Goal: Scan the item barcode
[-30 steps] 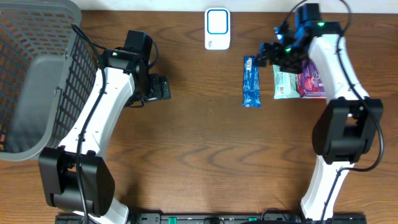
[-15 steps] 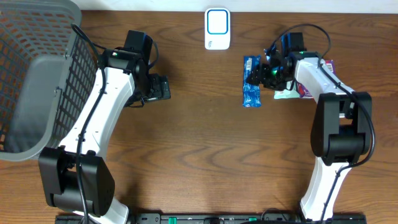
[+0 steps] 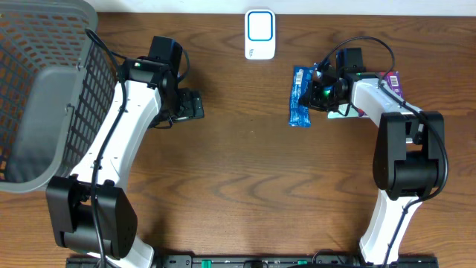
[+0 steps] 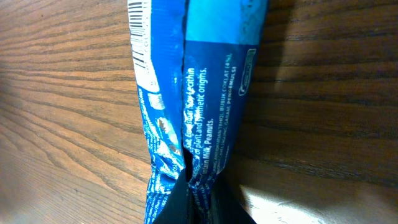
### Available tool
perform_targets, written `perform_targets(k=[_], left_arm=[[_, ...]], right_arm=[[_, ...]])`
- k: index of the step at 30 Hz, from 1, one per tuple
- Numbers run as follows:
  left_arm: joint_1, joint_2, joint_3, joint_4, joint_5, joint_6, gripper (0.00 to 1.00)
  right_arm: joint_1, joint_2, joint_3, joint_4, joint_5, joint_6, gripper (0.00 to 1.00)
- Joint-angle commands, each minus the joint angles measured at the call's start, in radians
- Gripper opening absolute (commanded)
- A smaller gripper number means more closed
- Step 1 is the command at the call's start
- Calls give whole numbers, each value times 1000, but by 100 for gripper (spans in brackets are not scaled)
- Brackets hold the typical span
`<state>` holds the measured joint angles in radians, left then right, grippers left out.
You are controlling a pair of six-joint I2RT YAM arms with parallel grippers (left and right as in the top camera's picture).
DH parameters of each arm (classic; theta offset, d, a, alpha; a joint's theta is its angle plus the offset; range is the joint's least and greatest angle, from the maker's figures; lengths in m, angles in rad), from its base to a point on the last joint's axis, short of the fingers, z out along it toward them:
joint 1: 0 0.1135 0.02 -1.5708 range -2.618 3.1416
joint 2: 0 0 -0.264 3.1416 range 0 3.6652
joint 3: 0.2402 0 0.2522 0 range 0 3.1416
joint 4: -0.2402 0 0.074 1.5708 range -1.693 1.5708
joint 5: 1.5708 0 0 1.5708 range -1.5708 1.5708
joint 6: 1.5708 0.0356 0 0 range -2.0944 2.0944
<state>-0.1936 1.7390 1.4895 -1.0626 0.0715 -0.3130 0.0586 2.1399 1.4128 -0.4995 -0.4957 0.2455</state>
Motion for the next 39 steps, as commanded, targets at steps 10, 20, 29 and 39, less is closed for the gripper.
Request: perform_targets(k=[10,20,29,39], left_arm=[[1,-5,-3,-2,-13,13,98],[1,-5,-2,-2,-13,13,98],[1,-5,-2,-2,-13,13,98],[1,-5,-2,-2,-13,13,98]], right_arm=[[8,-111,116,-203,303,12,1],[234,-169,174,-357,957,0,1],[351,41,174,-388,1145,-3,1],[481,63,246,-471,1133,94,2]])
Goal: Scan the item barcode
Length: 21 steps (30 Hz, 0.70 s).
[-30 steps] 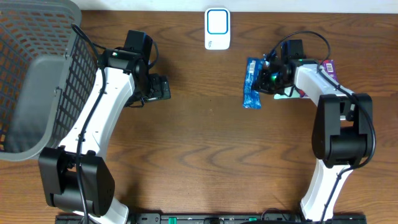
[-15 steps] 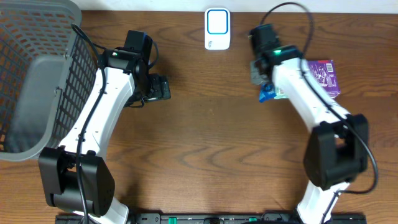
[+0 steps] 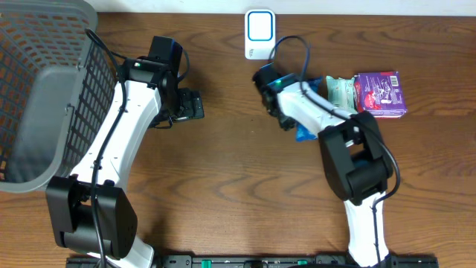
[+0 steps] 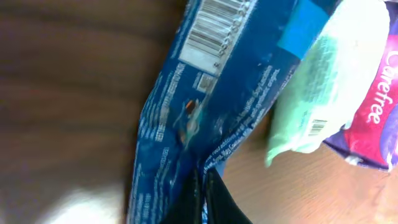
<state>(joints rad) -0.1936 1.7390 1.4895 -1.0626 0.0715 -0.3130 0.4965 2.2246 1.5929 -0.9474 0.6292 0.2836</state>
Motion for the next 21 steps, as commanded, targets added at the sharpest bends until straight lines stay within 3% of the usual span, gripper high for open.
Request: perform_targets(k=[1,4,8,11,16,21], left_arm=[[1,-5,-2,-2,-13,13,98],[1,-5,-2,-2,-13,13,98],[1,-5,-2,-3,-13,13,98],[1,-5,-3,-2,-13,13,98],[1,-5,-2,-2,-13,13,98],[1,-5,-3,-3,-13,13,98]], right_arm=[[47,-29,98,-43,7,69,2],[43,-40,199,-95,4,67,10],[20,-41,319,-159,-2,45,49],[-39,-41,343,-187,-127,45,63],[-187,-40,307,-197,-497,40,65],[-322,-40,227,-164,-868,-43,61]])
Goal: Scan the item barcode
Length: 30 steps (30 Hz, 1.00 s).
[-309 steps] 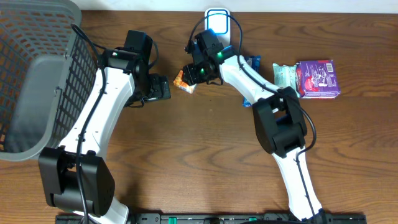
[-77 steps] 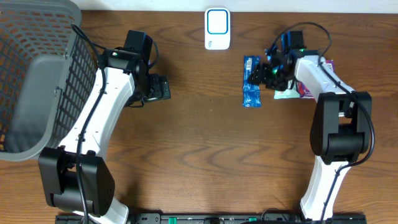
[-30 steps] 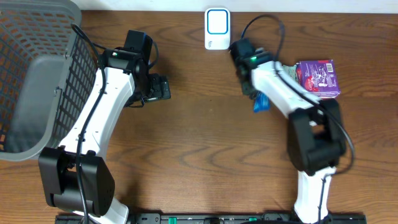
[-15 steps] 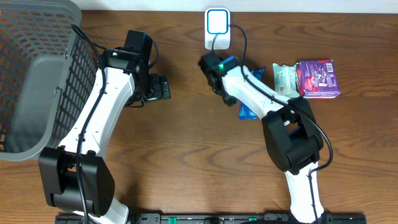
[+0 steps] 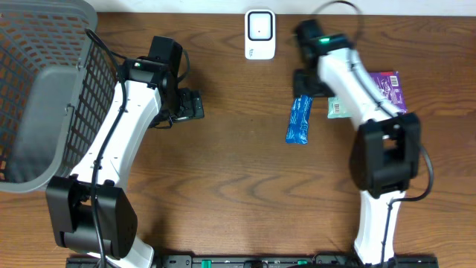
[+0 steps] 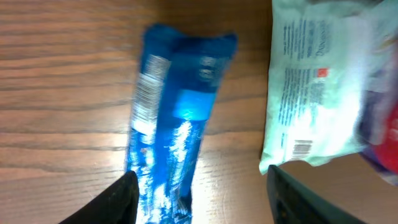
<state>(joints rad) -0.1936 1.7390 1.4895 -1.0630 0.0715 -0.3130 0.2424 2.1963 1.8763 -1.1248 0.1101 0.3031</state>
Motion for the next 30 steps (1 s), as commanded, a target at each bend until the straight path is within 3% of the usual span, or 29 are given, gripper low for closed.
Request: perform_targets(k=[1,12,14,17,18,24,30], left_arm=[[1,-5,-2,-2,-13,13,98],[1,-5,-2,-2,-13,13,98],[1,-5,-3,-2,-13,13,98],[1,-5,-3,-2,-13,13,98],[1,-5,-3,-2,-13,13,98],[1,-5,-2,-2,-13,13,98],[1,-5,-2,-2,-13,13,98]], right_arm=[[-86,-12,-77,27,-395,-80,61],[-138,-12,-341,317,-623,-67,60],[-140,-12,-369,346,-623,-63,51],[-140,-12,-396,375,-596,-65,28],[-138,-12,-398,385,-575,-84,1],[-136,-76,-290,315,-476,-90,1],[-53,-146,-141,200,-56,-43,1]])
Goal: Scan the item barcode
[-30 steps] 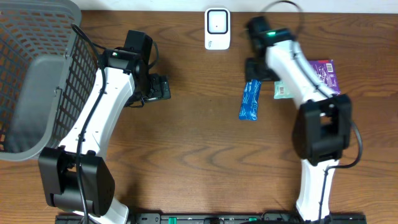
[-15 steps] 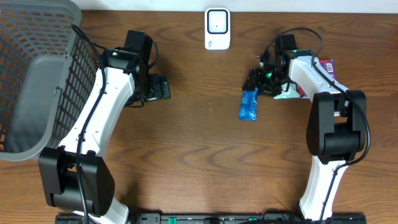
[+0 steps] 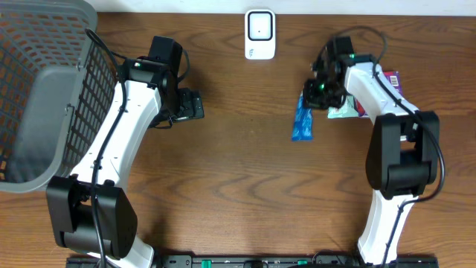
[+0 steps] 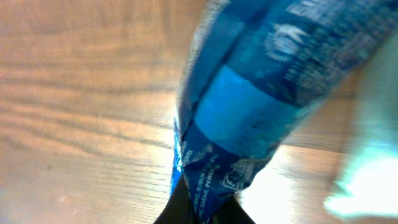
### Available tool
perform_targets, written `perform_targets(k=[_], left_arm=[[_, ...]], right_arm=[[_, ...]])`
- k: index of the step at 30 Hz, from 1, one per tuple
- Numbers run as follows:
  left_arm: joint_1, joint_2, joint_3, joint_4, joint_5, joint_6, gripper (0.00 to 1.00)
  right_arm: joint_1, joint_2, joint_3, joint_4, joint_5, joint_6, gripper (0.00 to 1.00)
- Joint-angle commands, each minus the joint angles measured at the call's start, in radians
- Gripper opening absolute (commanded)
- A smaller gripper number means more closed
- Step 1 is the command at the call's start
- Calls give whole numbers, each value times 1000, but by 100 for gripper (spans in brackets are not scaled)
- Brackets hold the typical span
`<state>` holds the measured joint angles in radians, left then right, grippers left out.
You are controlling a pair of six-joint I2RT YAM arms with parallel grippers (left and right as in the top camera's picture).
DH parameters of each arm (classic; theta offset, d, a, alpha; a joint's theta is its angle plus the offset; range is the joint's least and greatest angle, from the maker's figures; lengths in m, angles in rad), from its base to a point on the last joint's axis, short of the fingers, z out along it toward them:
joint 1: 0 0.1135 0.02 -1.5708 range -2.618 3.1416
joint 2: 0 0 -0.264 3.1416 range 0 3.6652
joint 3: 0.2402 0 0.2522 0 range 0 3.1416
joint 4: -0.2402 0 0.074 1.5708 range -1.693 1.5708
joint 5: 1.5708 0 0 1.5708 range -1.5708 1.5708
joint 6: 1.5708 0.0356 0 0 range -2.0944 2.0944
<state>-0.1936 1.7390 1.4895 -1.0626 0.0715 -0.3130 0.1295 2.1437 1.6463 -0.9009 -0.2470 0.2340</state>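
A blue snack packet (image 3: pixel 303 123) lies lengthwise on the wooden table, below and to the right of the white scanner (image 3: pixel 259 33). My right gripper (image 3: pixel 316 91) is at the packet's far end. In the right wrist view the blue packet (image 4: pixel 261 93) fills the frame and its crimped end is pinched between the jaws of the right gripper (image 4: pixel 202 210), which is shut on it. No barcode shows in this view. My left gripper (image 3: pixel 192 104) hovers left of centre, away from the packet, and its jaws are unclear from overhead.
A grey mesh basket (image 3: pixel 93 45) stands tipped at the far left. A pale green-white pack (image 3: pixel 343 112) and a purple pack (image 3: pixel 392 78) lie just right of the blue packet, partly under the right arm.
My right gripper was open above the blue packet lying on the table. Now it is lower, at the packet's far end, and shut on it. The left arm has not moved.
First my right gripper held the blue packet to the right of the scanner. Then it held it closer to the scanner, barcode showing. Then the packet lay on the table with the gripper open over it. Now the gripper grips its end again.
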Motion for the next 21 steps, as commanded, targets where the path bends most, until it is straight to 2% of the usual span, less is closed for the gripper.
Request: perform_targets(k=[1,5,10,18,21], left_arm=[[1,-5,-3,-2,-13,13,98],[1,-5,-3,-2,-13,13,98],[1,-5,-3,-2,-13,13,98],[1,-5,-2,-2,-13,13,98],[1,-5,-3,-2,-13,13,98]], right_arm=[[84,-96,103,-39,394,32,1],[174,-88,85,-40,662,32,1],[264,-38,16,18,874,43,1],[345,88,13,-2,929,95,1],[383,91,21,-21,864,144,1]])
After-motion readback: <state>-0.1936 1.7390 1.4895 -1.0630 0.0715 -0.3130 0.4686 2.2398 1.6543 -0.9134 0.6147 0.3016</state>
